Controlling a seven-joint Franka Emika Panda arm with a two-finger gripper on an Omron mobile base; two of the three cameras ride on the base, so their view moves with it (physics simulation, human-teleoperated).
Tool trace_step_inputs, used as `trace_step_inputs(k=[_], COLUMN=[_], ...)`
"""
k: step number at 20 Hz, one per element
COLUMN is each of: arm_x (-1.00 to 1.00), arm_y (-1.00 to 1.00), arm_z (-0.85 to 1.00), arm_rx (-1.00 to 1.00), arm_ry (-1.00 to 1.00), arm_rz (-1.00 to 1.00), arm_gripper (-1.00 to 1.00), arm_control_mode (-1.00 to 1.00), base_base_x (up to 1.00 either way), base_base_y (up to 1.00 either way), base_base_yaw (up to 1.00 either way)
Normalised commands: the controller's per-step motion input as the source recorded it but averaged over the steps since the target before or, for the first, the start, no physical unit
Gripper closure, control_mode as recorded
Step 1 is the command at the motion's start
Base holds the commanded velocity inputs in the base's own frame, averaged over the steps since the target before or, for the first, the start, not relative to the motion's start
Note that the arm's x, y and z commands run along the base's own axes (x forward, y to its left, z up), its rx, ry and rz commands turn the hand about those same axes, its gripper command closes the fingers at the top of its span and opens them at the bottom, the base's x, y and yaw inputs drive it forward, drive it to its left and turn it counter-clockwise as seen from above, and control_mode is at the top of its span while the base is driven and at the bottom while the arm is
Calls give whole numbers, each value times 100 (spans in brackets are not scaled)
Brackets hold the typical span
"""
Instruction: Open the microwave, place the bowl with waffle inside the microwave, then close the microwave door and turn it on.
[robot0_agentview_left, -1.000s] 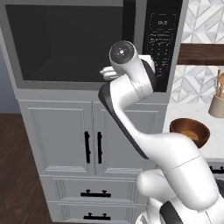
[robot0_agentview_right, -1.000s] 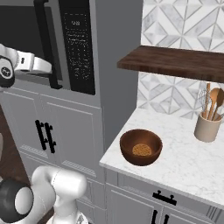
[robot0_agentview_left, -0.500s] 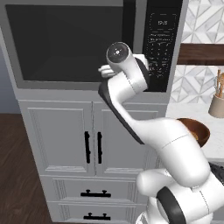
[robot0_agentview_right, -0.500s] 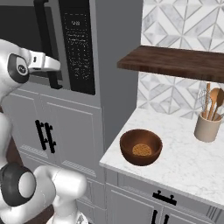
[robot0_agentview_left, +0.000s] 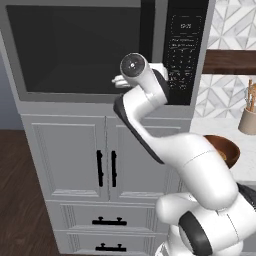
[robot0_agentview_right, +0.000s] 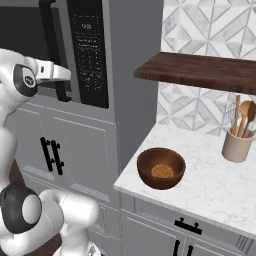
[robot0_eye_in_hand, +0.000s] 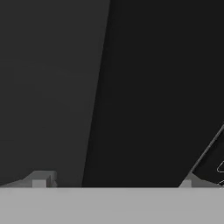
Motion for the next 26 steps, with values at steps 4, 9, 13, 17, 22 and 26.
trace_step_inputs(k=[4, 9, 13, 17, 22, 26], arm_x=[47, 63, 19, -1, -40, -87], arm_y=[3, 10, 61, 92, 100, 100], arm_z=[-66, -61, -39, -21, -28, -34], arm_rx=[-2, 1, 8, 5, 3, 4], arm_ry=[-9, -10, -2, 2, 3, 0], arm_rz=[3, 11, 22, 28, 29, 22], arm_gripper=[100, 100, 100, 100, 100, 100], arm_control_mode=[-100, -100, -100, -100, -100, -100], base_base_x=[0, 0, 0, 0, 0, 0], base_base_y=[0, 0, 0, 0, 0, 0], base_base_yaw=[0, 0, 0, 0, 0, 0])
